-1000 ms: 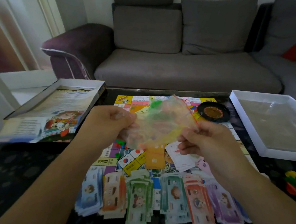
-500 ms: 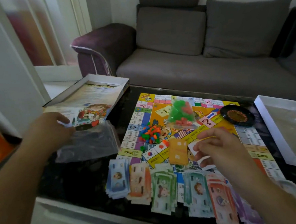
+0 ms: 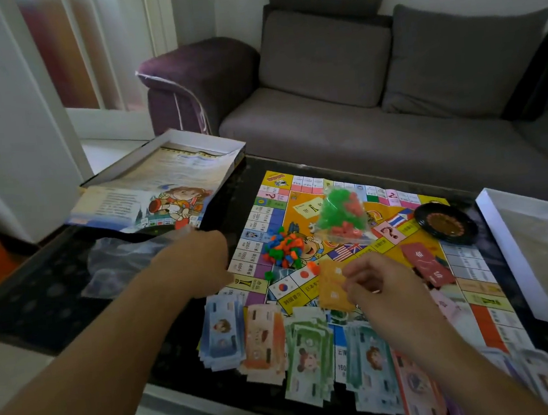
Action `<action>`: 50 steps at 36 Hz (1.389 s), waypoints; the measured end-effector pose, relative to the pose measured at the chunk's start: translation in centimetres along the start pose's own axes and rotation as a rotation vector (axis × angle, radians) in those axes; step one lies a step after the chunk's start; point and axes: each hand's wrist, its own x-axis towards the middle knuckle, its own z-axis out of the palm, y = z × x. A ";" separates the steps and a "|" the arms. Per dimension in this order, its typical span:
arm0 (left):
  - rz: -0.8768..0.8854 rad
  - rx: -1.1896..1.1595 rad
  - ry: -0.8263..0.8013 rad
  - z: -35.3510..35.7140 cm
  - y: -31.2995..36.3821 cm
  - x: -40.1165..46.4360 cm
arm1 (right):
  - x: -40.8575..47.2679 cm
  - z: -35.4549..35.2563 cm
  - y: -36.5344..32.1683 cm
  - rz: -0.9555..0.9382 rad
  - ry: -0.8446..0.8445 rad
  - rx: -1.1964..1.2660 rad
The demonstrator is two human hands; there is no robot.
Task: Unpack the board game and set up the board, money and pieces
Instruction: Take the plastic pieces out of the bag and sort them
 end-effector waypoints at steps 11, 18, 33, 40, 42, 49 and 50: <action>-0.009 -0.223 0.139 -0.5 0.7 0.4 | 4.1 2.5 -1.4 -0.164 -0.007 -0.400; 0.125 -0.271 0.080 1.0 3.3 0.9 | 6.2 5.3 -2.1 -0.150 0.010 -0.705; 0.194 -0.116 0.066 3.1 4.3 3.4 | 7.2 5.2 -1.3 -0.161 -0.004 -0.363; 0.161 -0.436 0.110 1.7 3.5 2.9 | 5.8 2.9 -1.0 -0.148 -0.011 -0.044; 0.157 -0.540 0.115 0.8 3.5 2.5 | 5.6 3.1 -1.0 -0.157 -0.027 -0.032; 0.013 -0.898 0.128 -0.9 2.0 1.5 | 5.5 6.3 -1.7 -0.232 -0.108 -0.119; -0.012 -0.937 0.119 -0.9 1.7 1.4 | 5.5 6.6 -1.8 -0.247 -0.111 -0.159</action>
